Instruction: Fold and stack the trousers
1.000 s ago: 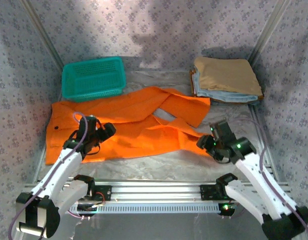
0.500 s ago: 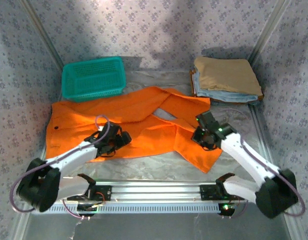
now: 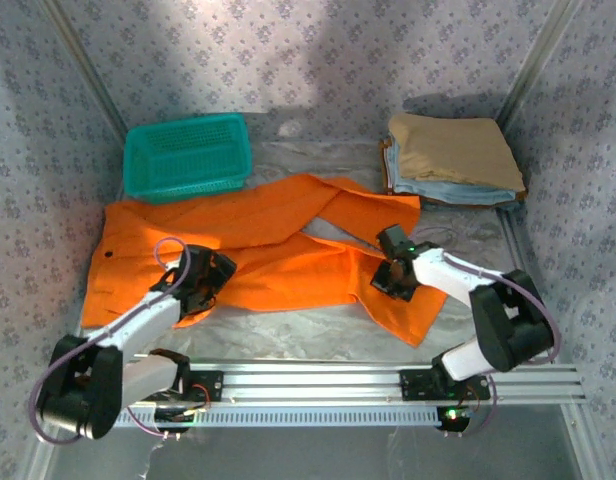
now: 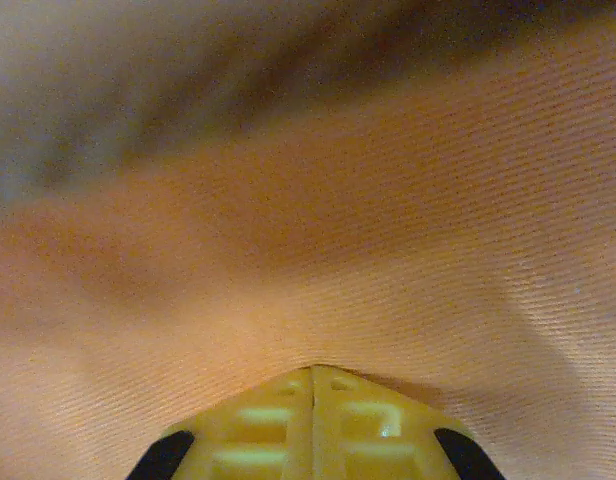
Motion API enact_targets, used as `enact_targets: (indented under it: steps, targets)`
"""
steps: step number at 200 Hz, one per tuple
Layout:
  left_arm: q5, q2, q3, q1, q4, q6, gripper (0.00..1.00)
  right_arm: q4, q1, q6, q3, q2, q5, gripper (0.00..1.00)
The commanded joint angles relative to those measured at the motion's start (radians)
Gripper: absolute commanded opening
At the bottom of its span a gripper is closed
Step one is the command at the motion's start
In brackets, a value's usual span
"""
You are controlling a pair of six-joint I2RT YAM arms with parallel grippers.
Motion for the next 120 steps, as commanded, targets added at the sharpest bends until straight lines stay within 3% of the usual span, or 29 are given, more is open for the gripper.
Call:
enact_targets:
  steps: [1,15,40,82,101,120]
  targets:
    - [0.084,-0.051,-0.048,0.031,-0.21,0.033,0.9,-0.099,-0.106,-0.031,-0.082,-0.044,-0.099,0.0]
    - [0.126,-0.076,-0.058,0.038,-0.248,0.052,0.88,-0.117,-0.183,-0.042,-0.098,-0.078,-0.209,0.0]
    - [0.153,-0.139,-0.065,0.048,-0.342,0.078,0.87,-0.258,-0.295,-0.11,-0.049,-0.136,-0.2,0.0]
    - [0.271,-0.251,-0.007,0.217,-0.406,0.214,0.81,-0.303,-0.556,-0.244,0.013,-0.149,-0.183,0.0]
    - [0.293,-0.195,0.093,0.196,-0.406,0.284,0.78,-0.275,-0.456,-0.201,0.069,-0.174,-0.16,0.0]
    - [0.22,-0.098,0.233,0.073,-0.408,0.308,0.77,-0.245,-0.261,-0.128,0.135,-0.131,-0.116,0.0]
